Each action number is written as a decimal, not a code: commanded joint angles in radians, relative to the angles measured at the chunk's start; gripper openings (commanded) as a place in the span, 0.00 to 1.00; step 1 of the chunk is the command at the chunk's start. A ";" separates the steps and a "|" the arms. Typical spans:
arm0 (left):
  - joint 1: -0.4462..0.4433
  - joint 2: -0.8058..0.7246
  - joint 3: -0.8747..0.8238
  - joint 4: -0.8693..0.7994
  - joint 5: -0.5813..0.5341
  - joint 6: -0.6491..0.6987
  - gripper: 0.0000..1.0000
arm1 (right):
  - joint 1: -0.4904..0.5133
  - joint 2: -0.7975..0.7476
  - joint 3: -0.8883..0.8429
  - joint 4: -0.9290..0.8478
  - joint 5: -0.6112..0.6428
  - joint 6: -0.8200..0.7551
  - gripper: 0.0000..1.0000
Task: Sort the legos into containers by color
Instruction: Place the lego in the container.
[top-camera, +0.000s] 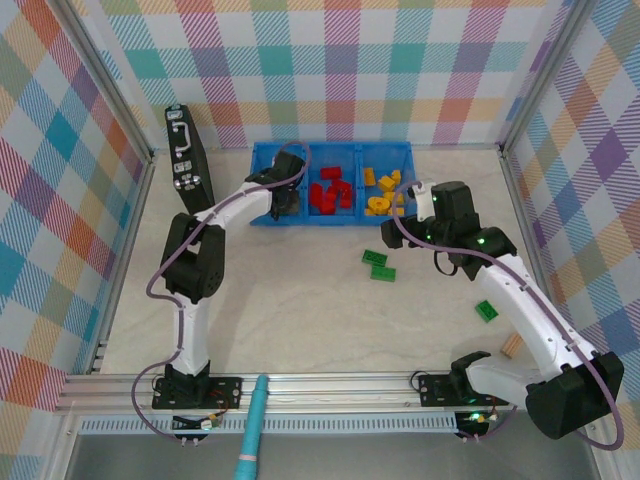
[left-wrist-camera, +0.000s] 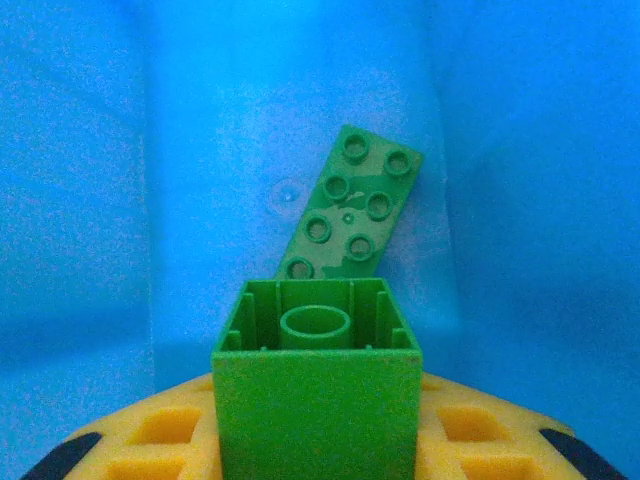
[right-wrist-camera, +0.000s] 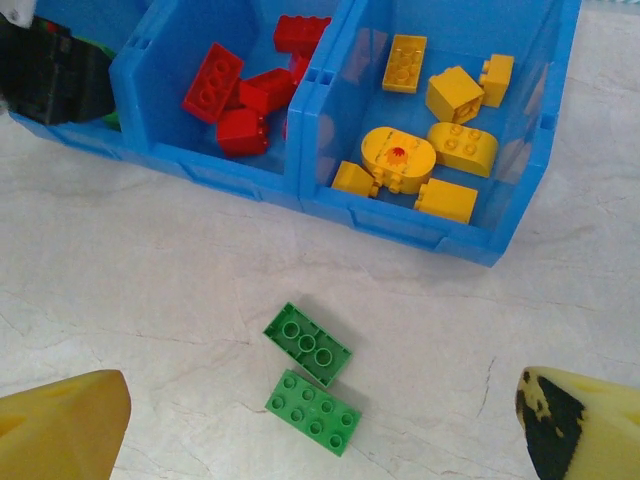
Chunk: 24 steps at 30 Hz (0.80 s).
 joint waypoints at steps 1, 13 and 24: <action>0.015 0.006 0.027 0.042 0.018 -0.008 0.23 | -0.004 -0.013 0.010 0.029 -0.034 0.032 0.99; 0.017 0.024 0.000 0.068 0.004 -0.006 0.33 | -0.004 0.023 0.023 0.016 -0.062 0.053 0.99; 0.002 -0.106 0.001 0.002 -0.046 0.130 0.57 | -0.004 0.037 0.032 0.004 -0.074 0.056 0.99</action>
